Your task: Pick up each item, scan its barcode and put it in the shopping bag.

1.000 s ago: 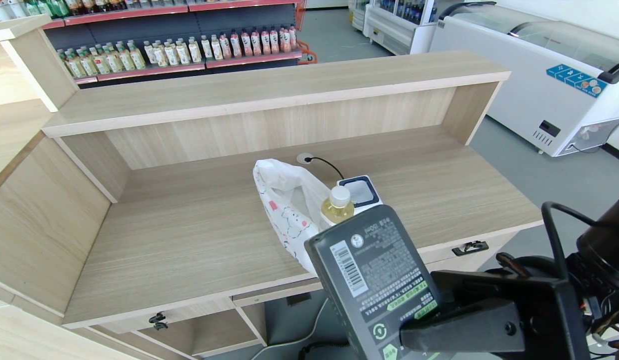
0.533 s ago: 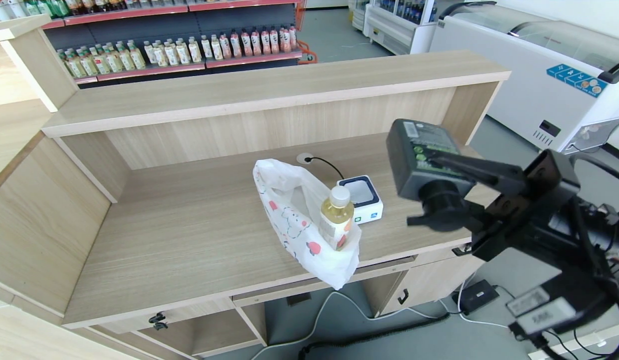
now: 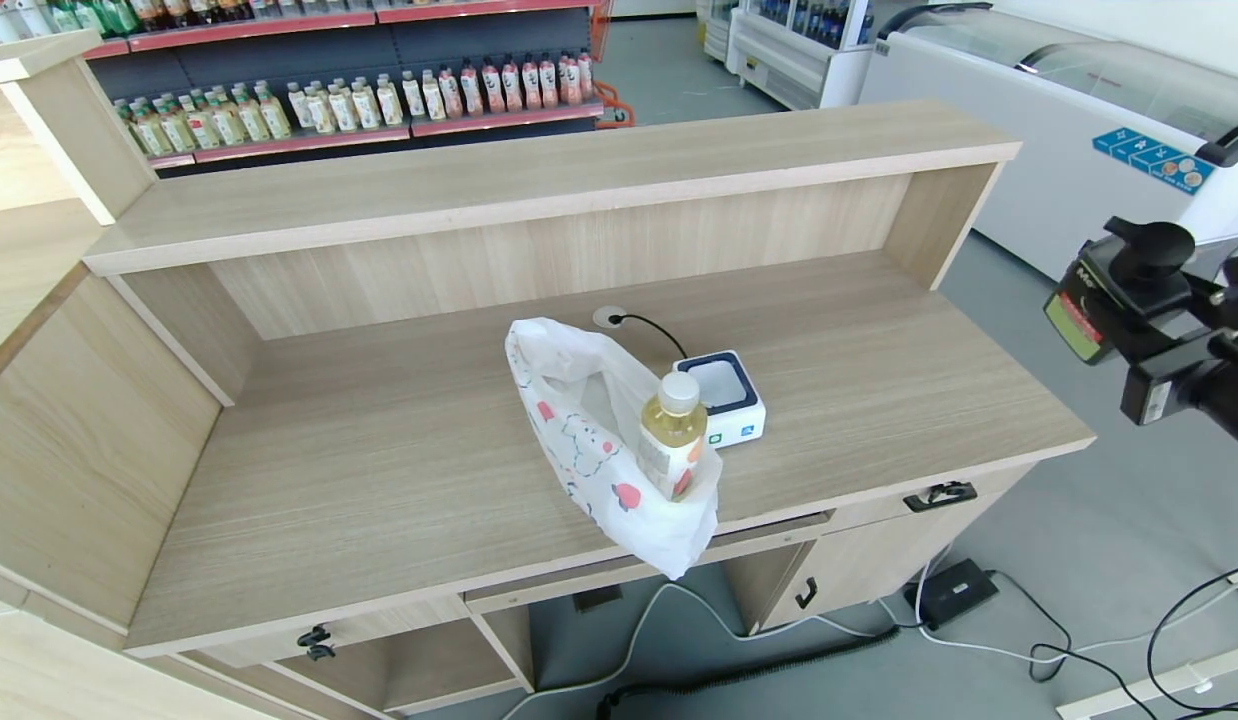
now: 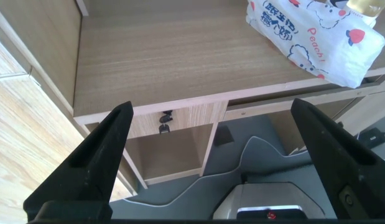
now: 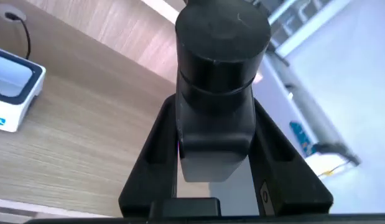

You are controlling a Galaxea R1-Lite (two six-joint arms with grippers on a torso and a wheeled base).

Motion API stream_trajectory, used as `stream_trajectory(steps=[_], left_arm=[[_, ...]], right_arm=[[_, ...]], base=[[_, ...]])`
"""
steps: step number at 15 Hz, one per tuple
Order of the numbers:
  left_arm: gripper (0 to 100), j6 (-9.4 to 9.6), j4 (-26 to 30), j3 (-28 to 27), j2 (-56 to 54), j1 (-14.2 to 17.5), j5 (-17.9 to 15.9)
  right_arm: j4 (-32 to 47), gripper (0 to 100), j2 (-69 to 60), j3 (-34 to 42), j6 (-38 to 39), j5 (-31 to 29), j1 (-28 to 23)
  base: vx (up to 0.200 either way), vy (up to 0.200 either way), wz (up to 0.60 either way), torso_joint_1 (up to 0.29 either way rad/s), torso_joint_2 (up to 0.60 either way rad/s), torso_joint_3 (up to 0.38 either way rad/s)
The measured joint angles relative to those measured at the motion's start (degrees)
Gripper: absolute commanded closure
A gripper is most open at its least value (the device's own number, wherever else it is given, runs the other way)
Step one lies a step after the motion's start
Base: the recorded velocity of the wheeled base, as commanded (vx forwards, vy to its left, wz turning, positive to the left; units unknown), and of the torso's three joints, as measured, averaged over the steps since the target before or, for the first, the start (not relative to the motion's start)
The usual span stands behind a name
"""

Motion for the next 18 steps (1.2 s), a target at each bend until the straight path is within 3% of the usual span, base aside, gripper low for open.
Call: stream_trajectory(steps=[4, 6, 7, 10, 13, 15, 18], left_arm=[[0, 0.0, 0.0, 0.0, 0.0, 0.0, 0.0], [0, 0.02, 0.0, 0.0, 0.0, 0.0, 0.01], [0, 0.0, 0.0, 0.0, 0.0, -0.02, 0.0], [0, 0.0, 0.0, 0.0, 0.0, -0.02, 0.01], [0, 0.0, 0.0, 0.0, 0.0, -0.02, 0.0], [0, 0.0, 0.0, 0.0, 0.0, -0.02, 0.01], [0, 0.0, 0.0, 0.0, 0.0, 0.0, 0.0]], right_arm=[[6.64, 100, 2.58, -1.97, 30.65, -0.79, -7.38], [8.47, 100, 5.71, -5.05, 36.82, -0.95, -9.17], [8.42, 100, 7.3, -6.12, 36.56, -0.93, -9.24], [4.75, 100, 9.84, -4.92, 22.43, -1.34, -8.72], [0.44, 100, 9.97, -1.56, 7.8, -7.55, -10.68], [-4.55, 100, 9.97, -0.83, 3.34, -8.44, -11.36], [-4.55, 100, 9.86, -0.5, 2.36, -7.55, -11.62]], base=[[0.0, 0.0, 0.0, 0.0, 0.0, 0.0], [0.0, 0.0, 0.0, 0.0, 0.0, 0.0], [0.0, 0.0, 0.0, 0.0, 0.0, 0.0], [0.0, 0.0, 0.0, 0.0, 0.0, 0.0], [0.0, 0.0, 0.0, 0.0, 0.0, 0.0], [0.0, 0.0, 0.0, 0.0, 0.0, 0.0], [0.0, 0.0, 0.0, 0.0, 0.0, 0.0]])
